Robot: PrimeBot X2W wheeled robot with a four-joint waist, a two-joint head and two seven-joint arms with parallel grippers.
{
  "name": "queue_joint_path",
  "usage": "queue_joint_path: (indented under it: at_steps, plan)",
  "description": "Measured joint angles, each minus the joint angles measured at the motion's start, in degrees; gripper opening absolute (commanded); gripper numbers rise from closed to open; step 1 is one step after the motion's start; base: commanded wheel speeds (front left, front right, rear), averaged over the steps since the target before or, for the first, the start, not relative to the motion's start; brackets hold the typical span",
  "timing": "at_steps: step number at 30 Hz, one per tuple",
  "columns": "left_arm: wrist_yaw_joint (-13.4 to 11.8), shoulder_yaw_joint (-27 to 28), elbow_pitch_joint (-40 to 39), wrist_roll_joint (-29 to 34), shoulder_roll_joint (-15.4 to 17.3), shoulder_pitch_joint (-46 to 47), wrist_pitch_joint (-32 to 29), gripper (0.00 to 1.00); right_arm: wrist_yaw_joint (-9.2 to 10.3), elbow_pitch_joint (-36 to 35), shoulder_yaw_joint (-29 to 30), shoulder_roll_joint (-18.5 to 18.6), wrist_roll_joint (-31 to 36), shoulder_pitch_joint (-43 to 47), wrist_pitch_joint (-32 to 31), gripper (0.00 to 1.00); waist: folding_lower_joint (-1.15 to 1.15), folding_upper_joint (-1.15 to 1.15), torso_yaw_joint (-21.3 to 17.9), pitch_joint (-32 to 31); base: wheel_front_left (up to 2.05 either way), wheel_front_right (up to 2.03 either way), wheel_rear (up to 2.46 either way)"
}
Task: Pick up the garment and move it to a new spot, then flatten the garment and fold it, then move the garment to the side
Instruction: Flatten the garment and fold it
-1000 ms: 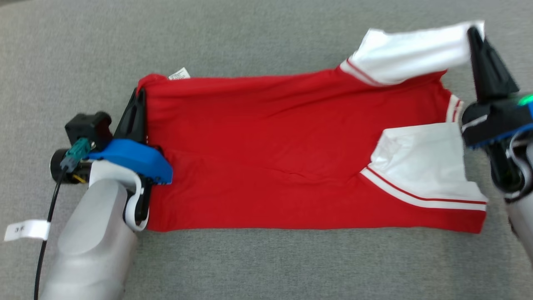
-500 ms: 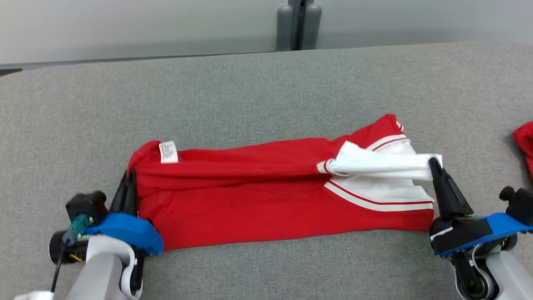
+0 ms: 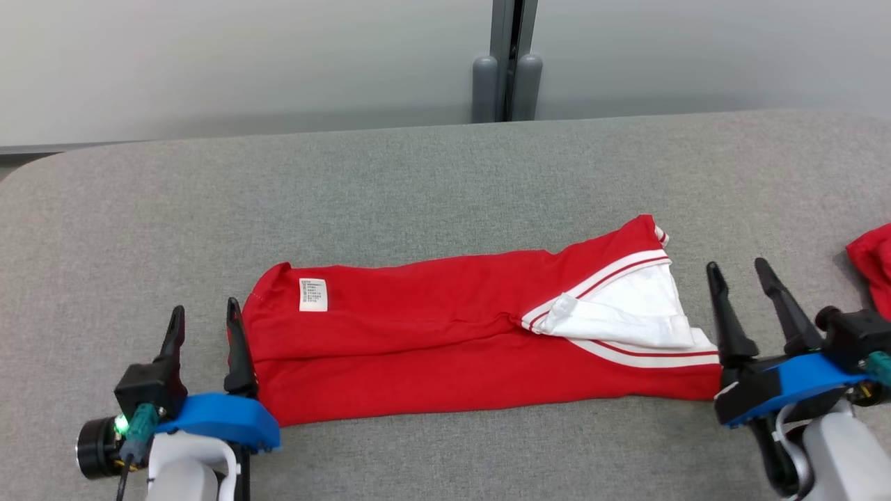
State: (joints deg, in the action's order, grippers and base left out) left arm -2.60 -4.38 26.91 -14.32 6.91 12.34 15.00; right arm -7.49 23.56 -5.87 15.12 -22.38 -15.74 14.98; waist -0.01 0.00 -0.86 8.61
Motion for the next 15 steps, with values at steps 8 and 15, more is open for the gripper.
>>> queue_joint_path:
  at_steps: [8, 15]
  plan:
    - [0.73, 0.89, -2.94, 4.11, -2.83, -6.03, 0.05, 1.00, 0.00, 2.02, 2.56, -5.92, 9.31, 3.32, 0.00, 1.00, 0.01, 0.00, 0.42, -3.26, 0.00, 0.00, 0.00]
    - [1.63, 0.35, -3.30, 4.78, -3.77, -8.96, 0.05, 1.00, 0.00, 4.23, 2.80, -8.09, 10.82, 5.24, 0.00, 1.00, 0.00, 0.00, 0.50, -5.09, 0.00, 0.00, 0.00]
